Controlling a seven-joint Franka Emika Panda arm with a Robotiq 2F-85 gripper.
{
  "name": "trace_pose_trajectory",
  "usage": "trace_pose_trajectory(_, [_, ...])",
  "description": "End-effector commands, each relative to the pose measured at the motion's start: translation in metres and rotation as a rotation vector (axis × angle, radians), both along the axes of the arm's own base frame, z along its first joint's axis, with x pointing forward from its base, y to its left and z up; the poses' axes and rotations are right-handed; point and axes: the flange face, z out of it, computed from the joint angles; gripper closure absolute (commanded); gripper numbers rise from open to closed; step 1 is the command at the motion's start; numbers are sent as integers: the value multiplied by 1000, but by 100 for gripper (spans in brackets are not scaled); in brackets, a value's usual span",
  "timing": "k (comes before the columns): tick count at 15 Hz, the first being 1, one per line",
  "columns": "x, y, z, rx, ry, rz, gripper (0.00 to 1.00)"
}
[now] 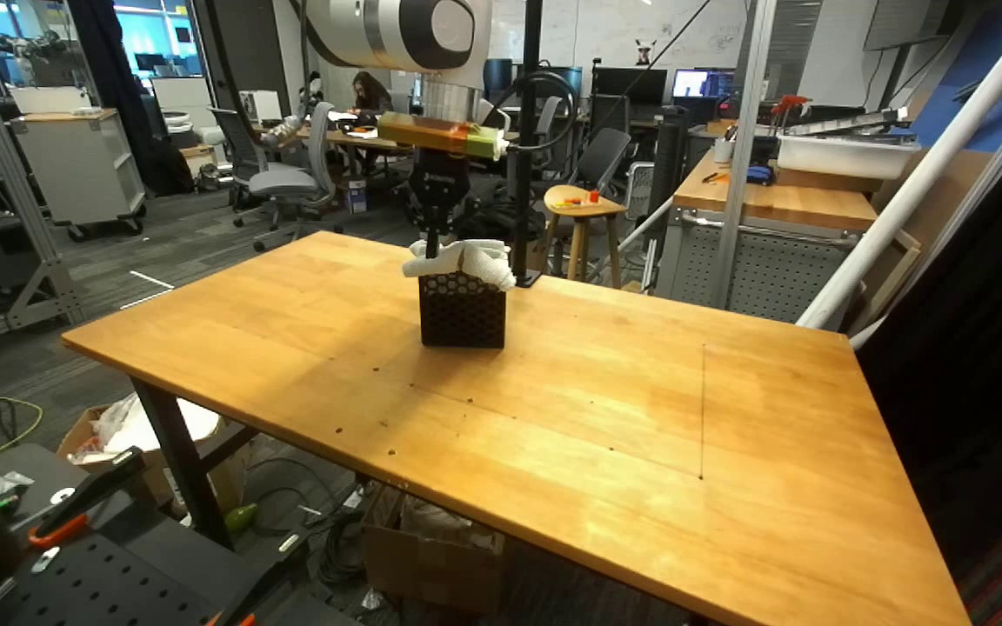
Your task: Put the white towel in the black object
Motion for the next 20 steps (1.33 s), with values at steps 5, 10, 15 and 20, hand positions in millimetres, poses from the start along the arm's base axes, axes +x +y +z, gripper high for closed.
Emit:
trace_pose_trajectory(5, [-2,-14,-2,-8,-10,-4,98])
trace_pose_trajectory(10, [-6,-33,2,-36,8,5,98])
trace_pose_trajectory(15, [-16,-50,-4,-34,28,-3,98])
trace_pose_trajectory(20, [-15,-61,-9,-26,36,24,98])
